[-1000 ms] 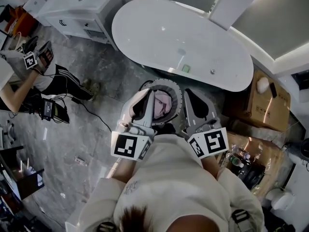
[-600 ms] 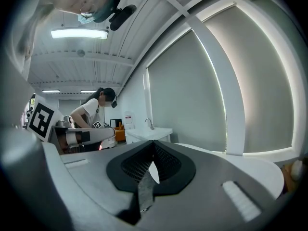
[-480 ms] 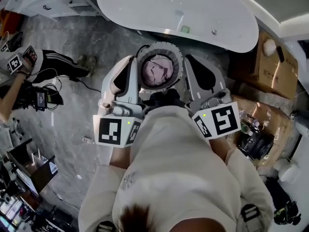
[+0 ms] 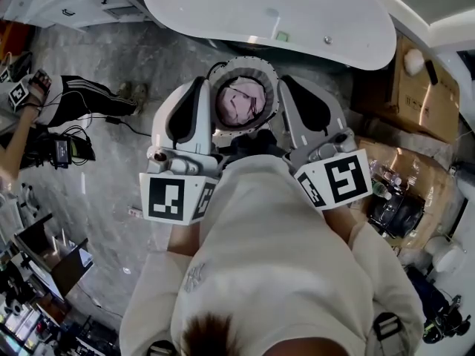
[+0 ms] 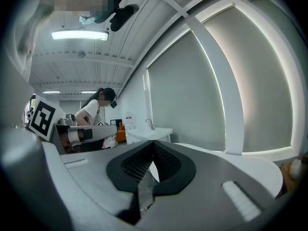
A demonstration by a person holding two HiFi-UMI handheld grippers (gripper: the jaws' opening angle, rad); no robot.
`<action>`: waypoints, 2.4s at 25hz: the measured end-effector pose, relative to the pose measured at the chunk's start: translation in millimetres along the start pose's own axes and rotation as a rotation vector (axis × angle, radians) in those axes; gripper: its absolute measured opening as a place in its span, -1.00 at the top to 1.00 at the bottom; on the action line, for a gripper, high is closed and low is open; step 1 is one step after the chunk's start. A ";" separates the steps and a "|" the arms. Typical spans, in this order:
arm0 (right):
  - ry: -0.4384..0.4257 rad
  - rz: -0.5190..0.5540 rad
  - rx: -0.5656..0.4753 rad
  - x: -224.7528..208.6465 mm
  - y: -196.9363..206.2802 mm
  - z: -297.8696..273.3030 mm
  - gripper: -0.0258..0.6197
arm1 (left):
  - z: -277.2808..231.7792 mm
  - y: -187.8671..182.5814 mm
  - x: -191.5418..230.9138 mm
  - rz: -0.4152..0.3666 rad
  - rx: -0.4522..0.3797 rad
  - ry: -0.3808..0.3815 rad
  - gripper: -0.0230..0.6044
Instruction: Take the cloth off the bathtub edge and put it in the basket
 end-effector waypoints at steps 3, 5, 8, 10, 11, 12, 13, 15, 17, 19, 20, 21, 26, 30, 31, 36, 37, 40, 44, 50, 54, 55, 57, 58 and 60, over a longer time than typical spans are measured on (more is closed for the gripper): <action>-0.002 -0.001 0.001 -0.4 -0.2 1.7 0.93 | 0.3 -0.6 -2.2 0.000 0.000 -0.001 0.92; -0.004 -0.002 0.002 0.0 0.3 1.9 0.93 | 0.6 0.0 -2.4 0.001 0.001 -0.002 0.92; -0.008 -0.003 0.003 1.3 1.7 0.3 0.93 | -0.1 1.2 -1.2 0.003 0.000 -0.001 0.92; -0.011 -0.004 0.007 2.2 2.5 -0.9 0.93 | -0.6 1.5 -0.6 0.006 0.001 -0.001 0.92; -0.013 -0.004 0.009 2.6 2.7 -1.4 0.93 | -0.8 1.4 -0.4 0.007 0.001 -0.001 0.92; -0.014 -0.004 0.010 2.9 2.7 -1.9 0.93 | -1.1 1.4 -0.3 0.007 0.001 -0.001 0.92; -0.015 -0.003 0.011 3.1 2.6 -2.5 0.93 | -1.4 1.3 -0.2 0.008 0.001 -0.001 0.92; -0.014 -0.003 0.011 3.2 2.6 -3.7 0.93 | -2.2 1.4 0.4 0.009 0.001 0.001 0.92; -0.012 -0.002 0.012 3.0 3.0 -4.7 0.93 | -2.7 1.9 1.1 0.009 0.000 0.003 0.92; -0.009 -0.001 0.012 2.5 3.6 -5.1 0.93 | -2.9 2.8 1.6 0.008 0.001 0.004 0.92; -0.007 -0.001 0.013 2.1 3.9 -5.1 0.93 | -3.0 3.1 1.7 0.008 0.002 0.004 0.92; -0.005 -0.001 0.014 1.5 3.9 -5.1 0.93 | -3.4 3.4 1.7 0.009 0.002 0.004 0.92; 0.000 -0.001 0.017 -0.7 3.9 -6.6 0.93 | -5.3 3.7 2.8 0.012 0.003 0.004 0.92; -0.002 -0.001 0.017 0.1 3.3 -8.2 0.93 | -5.2 3.2 4.3 0.013 0.002 0.003 0.92; -0.002 -0.001 0.017 0.3 3.2 -8.5 0.93 | -5.1 3.1 4.6 0.013 0.002 0.002 0.92; -0.004 -0.001 0.018 1.3 2.4 -8.8 0.93 | -3.7 2.2 4.8 0.013 0.001 0.000 0.92; -0.005 -0.001 0.018 1.7 2.2 -8.8 0.93 | -3.2 1.9 5.0 0.013 0.001 -0.001 0.92; -0.007 -0.001 0.019 2.6 2.2 -9.7 0.93 | -2.3 1.8 5.9 0.015 0.000 -0.004 0.92; -0.009 0.000 0.019 2.8 2.2 -10.3 0.93 | -2.5 1.8 6.1 0.016 -0.001 -0.005 0.92; -0.004 0.001 0.021 2.9 1.1 -14.6 0.93 | -5.3 1.9 10.2 0.020 0.000 0.000 0.92; 0.001 -0.001 0.022 -0.7 1.9 -15.8 0.93 | -9.2 3.3 10.1 0.021 0.003 0.003 0.92; 0.000 -0.001 0.024 -1.2 2.4 -15.4 0.93 | -9.6 3.8 9.6 0.022 0.004 0.003 0.92; -0.001 0.002 0.027 -1.6 3.1 -15.1 0.93 | -10.1 4.4 8.9 0.023 0.005 0.004 0.92; -0.002 0.004 0.028 -1.4 3.1 -15.2 0.93 | -10.3 4.6 8.9 0.023 0.005 0.004 0.92; -0.002 0.010 0.027 -0.9 2.8 -15.7 0.93 | -10.6 5.0 9.2 0.024 0.006 0.005 0.92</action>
Point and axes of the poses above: the fingertips, and each gripper's own axes: z backward along the fingers, x to its left, y out of its underside, the point moved 5 cm from there along z, backward along the fingers, and after that the axes turned 4 degrees about -y, right-handed, at the moved point
